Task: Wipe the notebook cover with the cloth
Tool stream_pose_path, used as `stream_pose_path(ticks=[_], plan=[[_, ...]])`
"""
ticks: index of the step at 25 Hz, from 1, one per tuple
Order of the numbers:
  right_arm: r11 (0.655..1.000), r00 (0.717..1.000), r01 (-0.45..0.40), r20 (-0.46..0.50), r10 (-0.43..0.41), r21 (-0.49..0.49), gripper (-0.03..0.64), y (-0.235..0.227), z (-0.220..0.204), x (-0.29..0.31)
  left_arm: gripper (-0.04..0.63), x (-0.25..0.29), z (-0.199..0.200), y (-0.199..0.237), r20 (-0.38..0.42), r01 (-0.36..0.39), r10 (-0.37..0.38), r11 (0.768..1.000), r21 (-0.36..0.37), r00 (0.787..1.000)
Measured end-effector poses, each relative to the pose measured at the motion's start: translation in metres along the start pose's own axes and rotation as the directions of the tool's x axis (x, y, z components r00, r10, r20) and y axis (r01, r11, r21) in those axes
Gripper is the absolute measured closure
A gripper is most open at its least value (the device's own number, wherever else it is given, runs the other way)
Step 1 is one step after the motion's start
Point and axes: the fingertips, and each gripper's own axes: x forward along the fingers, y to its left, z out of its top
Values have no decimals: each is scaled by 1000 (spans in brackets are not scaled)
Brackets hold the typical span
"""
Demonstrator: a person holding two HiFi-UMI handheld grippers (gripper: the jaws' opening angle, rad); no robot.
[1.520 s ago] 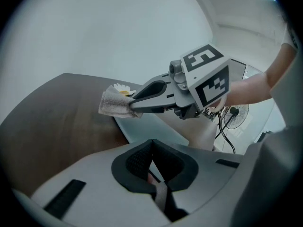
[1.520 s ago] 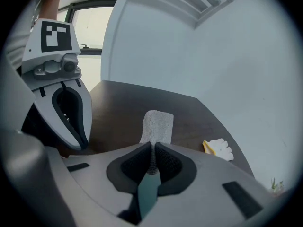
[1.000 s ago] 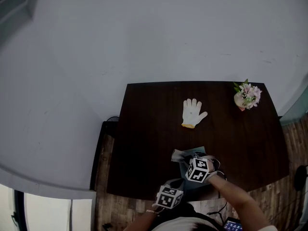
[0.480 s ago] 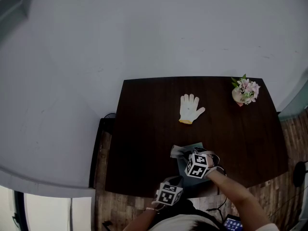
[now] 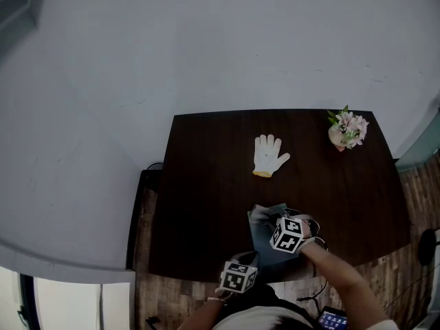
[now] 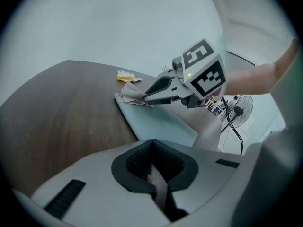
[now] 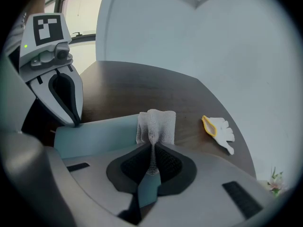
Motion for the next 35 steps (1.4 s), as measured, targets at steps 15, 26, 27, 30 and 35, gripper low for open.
stream_pose_path(ticks=[15, 26, 27, 30, 35], plan=[[996, 997, 56, -48, -53, 72, 583, -21, -47, -16, 581, 1, 0, -1, 21, -44, 44, 998, 36, 999], [988, 988, 104, -125, -89, 116, 583, -30, -81, -25, 581, -2, 0, -2, 13, -45, 45, 998, 32, 999], [987, 986, 114, -137, -98, 113, 583, -31, -87, -26, 581, -1, -1, -2, 11, -43, 43, 999, 30, 999], [976, 983, 149, -128, -129, 156, 583, -33, -95, -32, 581, -1, -1, -2, 7, -38, 38, 999, 25, 999], [945, 979, 203, -60, -194, 256, 583, -39, -88, -48, 581, -2, -1, -1, 8, -39, 39, 999, 26, 999]])
